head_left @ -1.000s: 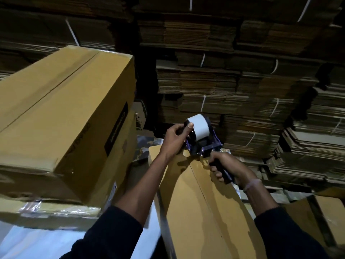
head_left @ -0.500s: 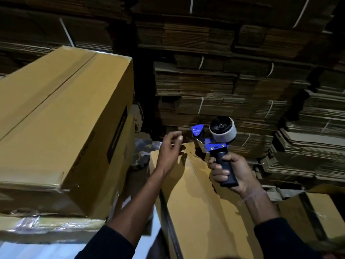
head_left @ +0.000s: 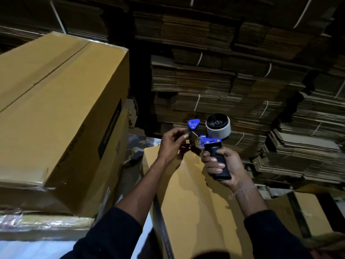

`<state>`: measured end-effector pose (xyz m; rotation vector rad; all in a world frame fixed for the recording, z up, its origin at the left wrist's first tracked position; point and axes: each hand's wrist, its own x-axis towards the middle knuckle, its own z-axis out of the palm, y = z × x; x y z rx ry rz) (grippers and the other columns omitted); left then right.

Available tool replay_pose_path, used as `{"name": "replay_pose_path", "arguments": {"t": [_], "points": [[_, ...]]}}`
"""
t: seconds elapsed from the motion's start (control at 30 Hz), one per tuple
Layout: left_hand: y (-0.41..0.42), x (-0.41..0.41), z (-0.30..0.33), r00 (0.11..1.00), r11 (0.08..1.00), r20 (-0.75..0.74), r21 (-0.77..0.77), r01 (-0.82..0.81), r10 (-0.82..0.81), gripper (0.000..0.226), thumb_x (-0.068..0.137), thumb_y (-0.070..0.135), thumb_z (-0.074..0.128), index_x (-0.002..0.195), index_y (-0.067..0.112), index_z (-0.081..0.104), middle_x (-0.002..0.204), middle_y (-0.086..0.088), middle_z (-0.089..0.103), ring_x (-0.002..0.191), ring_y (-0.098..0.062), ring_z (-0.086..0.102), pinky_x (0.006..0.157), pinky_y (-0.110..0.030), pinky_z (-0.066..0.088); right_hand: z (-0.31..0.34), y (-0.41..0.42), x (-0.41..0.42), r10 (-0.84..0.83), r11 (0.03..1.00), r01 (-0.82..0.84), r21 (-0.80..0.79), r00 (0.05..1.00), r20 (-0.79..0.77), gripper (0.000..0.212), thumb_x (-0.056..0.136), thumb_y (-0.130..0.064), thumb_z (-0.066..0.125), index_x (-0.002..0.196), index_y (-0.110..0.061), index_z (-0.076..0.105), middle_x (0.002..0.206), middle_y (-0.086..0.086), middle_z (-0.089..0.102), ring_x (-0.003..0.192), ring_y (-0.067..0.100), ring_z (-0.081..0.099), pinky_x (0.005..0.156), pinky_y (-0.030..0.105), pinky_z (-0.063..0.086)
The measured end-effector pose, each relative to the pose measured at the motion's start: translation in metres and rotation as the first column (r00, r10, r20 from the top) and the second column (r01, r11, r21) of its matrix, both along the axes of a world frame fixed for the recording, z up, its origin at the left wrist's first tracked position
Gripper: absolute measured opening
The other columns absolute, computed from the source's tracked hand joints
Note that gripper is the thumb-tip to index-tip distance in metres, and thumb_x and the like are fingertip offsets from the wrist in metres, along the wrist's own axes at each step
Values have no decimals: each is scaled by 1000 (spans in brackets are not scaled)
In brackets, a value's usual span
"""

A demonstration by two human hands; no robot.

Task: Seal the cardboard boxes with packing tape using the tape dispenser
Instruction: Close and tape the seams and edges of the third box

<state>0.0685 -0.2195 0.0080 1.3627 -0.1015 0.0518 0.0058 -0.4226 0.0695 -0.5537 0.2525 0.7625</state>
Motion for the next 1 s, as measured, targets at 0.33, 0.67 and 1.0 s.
{"name": "replay_pose_path", "arguments": {"t": [0.33,0.67,1.0], "points": [[55,65,-15,980,931,106,344,121,-167,6,88,16,81,92,16,76,93,-5,77,90,-14,71,85,-39,56,7,18,49,18,934,11,-357,997,77,20,79,-21,44,85,-4,53,64,3,38,36,10,33,33,22,33],[81,90,-43,926,808,-46,473,352,-376,10,86,-2,79,87,7,73,88,-10,76,86,-17,71,80,-36,57,-28,42,57,172,744,-53,-666,978,114,21,75,-24,51,81,-5,58,63,4,39,37,12,30,40,22,22],[91,106,-52,844,671,-169,536,512,-509,18,94,3,72,109,12,79,103,6,79,98,-5,73,89,-22,55,-42,42,52,125,784,-6,-621,981,148,30,66,-28,61,85,-5,57,66,4,38,37,13,32,38,21,27]]}}
